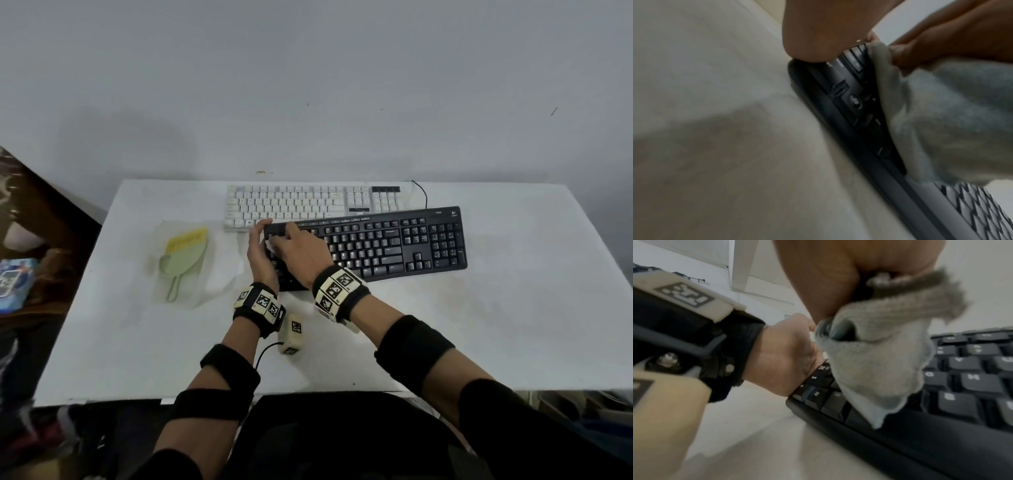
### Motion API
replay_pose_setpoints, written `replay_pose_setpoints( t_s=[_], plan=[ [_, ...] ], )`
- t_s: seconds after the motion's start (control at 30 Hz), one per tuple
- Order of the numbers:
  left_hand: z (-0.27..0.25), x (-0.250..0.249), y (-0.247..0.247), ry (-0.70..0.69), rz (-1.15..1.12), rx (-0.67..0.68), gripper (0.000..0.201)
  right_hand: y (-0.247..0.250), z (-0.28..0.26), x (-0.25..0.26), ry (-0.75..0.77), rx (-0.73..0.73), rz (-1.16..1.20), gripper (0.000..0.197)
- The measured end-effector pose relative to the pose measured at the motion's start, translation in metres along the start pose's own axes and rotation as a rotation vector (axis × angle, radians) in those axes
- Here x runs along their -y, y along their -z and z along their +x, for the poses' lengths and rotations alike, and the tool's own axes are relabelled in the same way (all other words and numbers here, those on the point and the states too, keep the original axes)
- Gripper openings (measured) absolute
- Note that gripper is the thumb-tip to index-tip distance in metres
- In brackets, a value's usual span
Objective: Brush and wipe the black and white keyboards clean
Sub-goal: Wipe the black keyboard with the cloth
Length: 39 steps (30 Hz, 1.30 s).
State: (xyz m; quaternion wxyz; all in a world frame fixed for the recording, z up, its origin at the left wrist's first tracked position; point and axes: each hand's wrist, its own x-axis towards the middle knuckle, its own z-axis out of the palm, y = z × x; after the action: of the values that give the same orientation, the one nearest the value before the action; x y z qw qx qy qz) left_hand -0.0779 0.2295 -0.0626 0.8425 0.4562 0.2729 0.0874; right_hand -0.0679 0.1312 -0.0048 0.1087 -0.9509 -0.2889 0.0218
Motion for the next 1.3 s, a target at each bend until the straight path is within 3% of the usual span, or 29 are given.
replay_pose_setpoints(
  t_s=[0.17, 0.4, 0.67, 0.87, 1.17, 1.3],
  plan=[
    [0.002, 0.003, 0.002, 0.0, -0.033, 0.009, 0.035, 0.007, -0.006, -0.009, -0.154, -0.042, -0.016, 0.023],
    [0.004, 0.005, 0.002, -0.022, -0.032, -0.022, 0.031, 0.004, 0.004, 0.01, 0.053, 0.02, 0.003, 0.015],
    [0.002, 0.006, 0.004, -0.034, -0.018, 0.009, 0.038, 0.003, -0.006, -0.018, -0.115, -0.046, -0.023, 0.024],
    [0.004, 0.008, 0.005, -0.054, 0.0, 0.006, 0.034, 0.005, -0.003, -0.017, -0.004, -0.047, 0.006, 0.027],
    [0.012, 0.019, 0.01, -0.099, 0.043, 0.055, 0.044, 0.015, -0.017, -0.059, -0.216, -0.066, -0.054, 0.021],
    [0.014, 0.019, 0.011, -0.086, 0.066, 0.067, 0.049, 0.016, -0.011, -0.044, -0.068, -0.106, 0.036, 0.028]
  ],
)
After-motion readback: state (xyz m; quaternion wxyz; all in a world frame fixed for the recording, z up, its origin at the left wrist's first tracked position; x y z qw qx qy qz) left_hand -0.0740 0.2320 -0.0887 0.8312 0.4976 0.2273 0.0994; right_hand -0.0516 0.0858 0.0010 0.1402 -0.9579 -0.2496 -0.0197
